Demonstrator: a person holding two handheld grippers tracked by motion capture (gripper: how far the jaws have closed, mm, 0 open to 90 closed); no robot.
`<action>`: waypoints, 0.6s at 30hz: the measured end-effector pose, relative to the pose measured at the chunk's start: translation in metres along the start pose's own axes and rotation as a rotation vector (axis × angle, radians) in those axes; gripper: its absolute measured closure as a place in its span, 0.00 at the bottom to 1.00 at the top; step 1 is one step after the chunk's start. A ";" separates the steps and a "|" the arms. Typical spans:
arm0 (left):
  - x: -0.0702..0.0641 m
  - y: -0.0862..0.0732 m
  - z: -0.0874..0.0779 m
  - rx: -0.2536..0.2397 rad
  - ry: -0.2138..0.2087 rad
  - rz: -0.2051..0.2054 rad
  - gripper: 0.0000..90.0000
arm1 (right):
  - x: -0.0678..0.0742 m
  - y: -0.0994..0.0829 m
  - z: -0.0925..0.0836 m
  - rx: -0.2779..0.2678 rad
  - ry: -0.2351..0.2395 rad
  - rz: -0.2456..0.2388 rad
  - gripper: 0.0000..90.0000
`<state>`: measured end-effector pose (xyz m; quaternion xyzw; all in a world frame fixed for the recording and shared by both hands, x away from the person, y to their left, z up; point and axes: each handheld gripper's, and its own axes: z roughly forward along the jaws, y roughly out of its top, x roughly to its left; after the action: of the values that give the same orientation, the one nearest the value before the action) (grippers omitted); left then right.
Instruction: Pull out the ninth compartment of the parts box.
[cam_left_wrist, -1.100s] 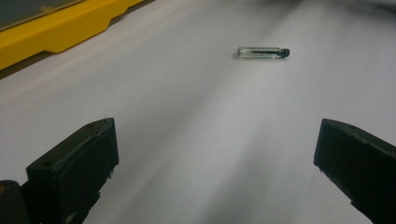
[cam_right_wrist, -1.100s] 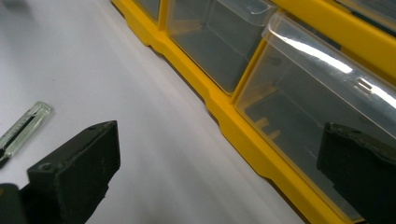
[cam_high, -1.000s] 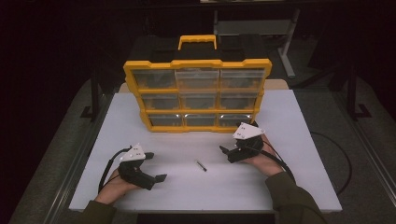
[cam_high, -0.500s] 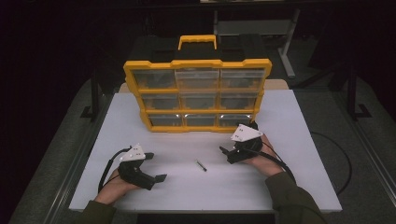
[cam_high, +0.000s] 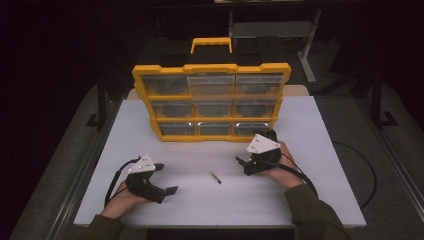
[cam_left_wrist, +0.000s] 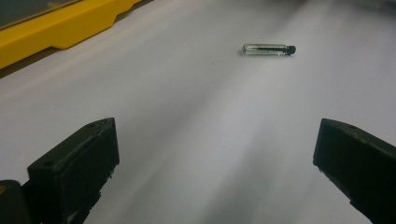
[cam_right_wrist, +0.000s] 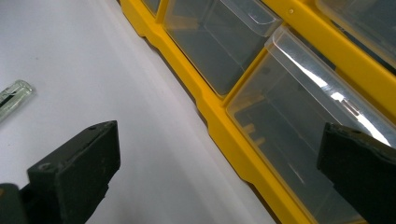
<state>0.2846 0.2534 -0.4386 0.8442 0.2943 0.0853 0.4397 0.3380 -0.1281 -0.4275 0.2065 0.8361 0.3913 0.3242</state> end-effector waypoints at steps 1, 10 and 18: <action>0.001 0.000 -0.001 0.006 0.000 0.003 0.00 | 0.000 0.000 0.000 -0.001 -0.006 -0.007 0.00; 0.001 0.001 -0.001 0.008 -0.001 0.003 0.00 | 0.003 0.002 -0.001 0.004 -0.012 -0.023 0.00; 0.000 0.000 -0.001 0.003 -0.001 0.006 0.00 | 0.007 0.003 -0.001 0.013 -0.038 -0.094 0.00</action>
<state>0.2848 0.2539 -0.4379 0.8459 0.2915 0.0856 0.4385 0.3326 -0.1225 -0.4275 0.1765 0.8412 0.3660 0.3566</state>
